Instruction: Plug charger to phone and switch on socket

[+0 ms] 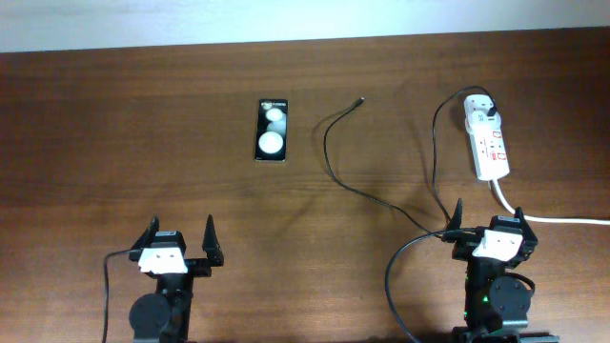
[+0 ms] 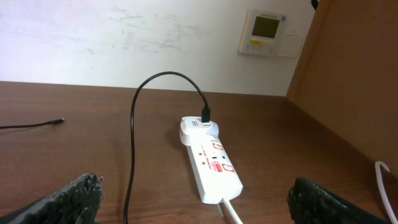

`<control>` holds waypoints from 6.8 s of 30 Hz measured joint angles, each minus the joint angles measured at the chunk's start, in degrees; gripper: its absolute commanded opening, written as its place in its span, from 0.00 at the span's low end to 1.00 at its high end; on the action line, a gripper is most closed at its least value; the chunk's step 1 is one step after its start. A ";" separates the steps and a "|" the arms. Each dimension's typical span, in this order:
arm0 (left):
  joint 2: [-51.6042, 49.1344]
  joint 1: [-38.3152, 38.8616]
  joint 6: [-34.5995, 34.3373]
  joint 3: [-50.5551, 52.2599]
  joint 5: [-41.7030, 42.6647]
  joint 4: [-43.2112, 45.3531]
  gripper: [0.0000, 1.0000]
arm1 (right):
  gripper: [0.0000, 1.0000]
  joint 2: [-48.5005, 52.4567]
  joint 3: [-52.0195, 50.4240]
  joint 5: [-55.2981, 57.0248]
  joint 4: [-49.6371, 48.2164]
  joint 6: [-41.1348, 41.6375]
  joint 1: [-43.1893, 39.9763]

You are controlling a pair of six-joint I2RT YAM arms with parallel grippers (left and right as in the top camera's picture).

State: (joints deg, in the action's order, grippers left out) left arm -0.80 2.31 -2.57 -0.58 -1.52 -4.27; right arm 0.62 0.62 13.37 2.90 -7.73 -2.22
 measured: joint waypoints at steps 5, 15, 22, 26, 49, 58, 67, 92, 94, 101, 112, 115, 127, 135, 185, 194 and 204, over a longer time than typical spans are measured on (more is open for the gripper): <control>0.00 0.00 0.00 -0.02 0.00 -0.02 0.99 | 0.99 0.00 0.00 0.00 0.00 0.00 0.00; 0.00 0.00 0.00 -0.02 0.00 0.00 0.99 | 0.99 0.00 0.00 0.00 0.02 0.02 0.00; 0.00 0.00 0.00 -0.02 0.00 0.00 0.99 | 0.99 0.00 0.00 0.00 0.02 0.02 0.00; 0.00 0.00 0.00 -0.02 0.42 0.00 0.99 | 0.99 0.00 0.00 0.00 0.00 0.00 0.00; -64.19 5.49 -2.86 -76.22 6.05 -54.80 0.99 | 0.99 0.07 0.00 -0.48 0.04 0.00 -0.04; -73.79 7.56 -4.66 -79.06 10.10 -59.98 0.99 | 0.99 0.07 0.00 -0.46 0.09 -0.02 -0.04; -91.43 7.67 -9.09 -99.67 8.57 -61.37 0.99 | 0.99 0.02 0.00 -0.46 0.09 0.00 -0.04; -133.07 17.88 -16.50 -106.42 -5.62 -36.70 0.99 | 0.99 0.07 0.00 -0.46 0.07 0.00 -0.04; -133.81 17.88 -13.86 -106.42 -5.62 -36.61 0.99 | 0.99 0.07 0.00 -0.46 0.09 0.00 -0.07; -135.19 17.86 -11.85 -107.23 -4.98 -36.68 0.89 | 0.98 0.07 0.00 -0.46 0.09 0.00 -0.07; -135.73 17.84 -11.54 -108.61 -3.85 -38.40 0.68 | 0.99 0.07 0.00 -0.46 0.09 0.02 -0.04; -137.72 17.84 -11.52 -114.14 -3.85 -45.97 0.65 | 0.99 0.07 0.00 -0.46 0.09 -0.02 -0.07; -139.60 17.84 -11.47 -152.36 -3.80 -85.22 0.63 | 0.99 0.04 0.00 -0.48 0.09 -0.02 -0.04; -139.45 17.84 -10.43 -162.88 -3.13 -92.41 0.60 | 0.99 0.07 0.00 -0.46 0.09 0.00 -0.07; -89.22 19.54 -11.74 -81.46 6.58 -60.54 0.46 | 0.99 0.07 0.00 -0.66 0.09 -0.02 -0.07; -98.44 20.61 0.20 -81.42 6.38 -56.39 0.95 | 0.99 0.07 0.00 -0.66 0.09 0.00 -0.07; -101.79 35.56 0.17 -79.97 0.26 -44.24 0.99 | 0.99 0.07 0.00 -0.66 0.09 0.00 -0.07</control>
State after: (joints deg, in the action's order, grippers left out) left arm -102.59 37.87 -2.39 -80.55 -1.26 -48.51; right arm 0.69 0.62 12.71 2.98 -7.73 -2.28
